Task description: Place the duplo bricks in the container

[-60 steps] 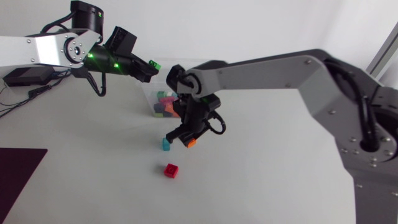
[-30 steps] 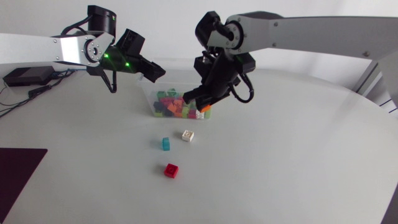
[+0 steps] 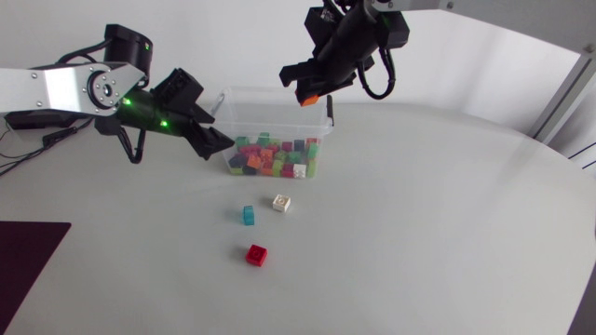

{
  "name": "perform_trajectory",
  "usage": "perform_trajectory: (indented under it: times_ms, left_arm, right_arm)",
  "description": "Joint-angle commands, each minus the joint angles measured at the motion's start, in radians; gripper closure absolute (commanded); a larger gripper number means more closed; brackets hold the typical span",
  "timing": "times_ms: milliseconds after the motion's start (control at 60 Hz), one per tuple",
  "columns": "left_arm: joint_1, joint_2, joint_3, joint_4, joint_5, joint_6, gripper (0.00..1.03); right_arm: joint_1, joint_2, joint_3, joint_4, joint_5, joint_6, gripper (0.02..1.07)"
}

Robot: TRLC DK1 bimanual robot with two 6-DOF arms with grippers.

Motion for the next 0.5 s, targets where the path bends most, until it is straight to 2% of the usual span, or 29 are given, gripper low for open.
perform_trajectory:
  times_ms: [0,167,483]
  left_arm:
    - [-0.007,-0.022,-0.056,-0.021,0.023,0.077,0.04]
    - [-0.034,-0.014,-0.101,-0.057,0.023,0.157,0.04]
    - [-0.050,0.009,-0.147,-0.093,0.023,0.229,0.04]
  right_arm:
    - [-0.013,0.044,0.023,0.012,-0.010,-0.007,0.73]
    - [-0.035,0.078,0.059,0.041,-0.030,-0.007,0.73]
    - [-0.061,0.165,0.102,0.129,-0.041,-0.018,0.73]
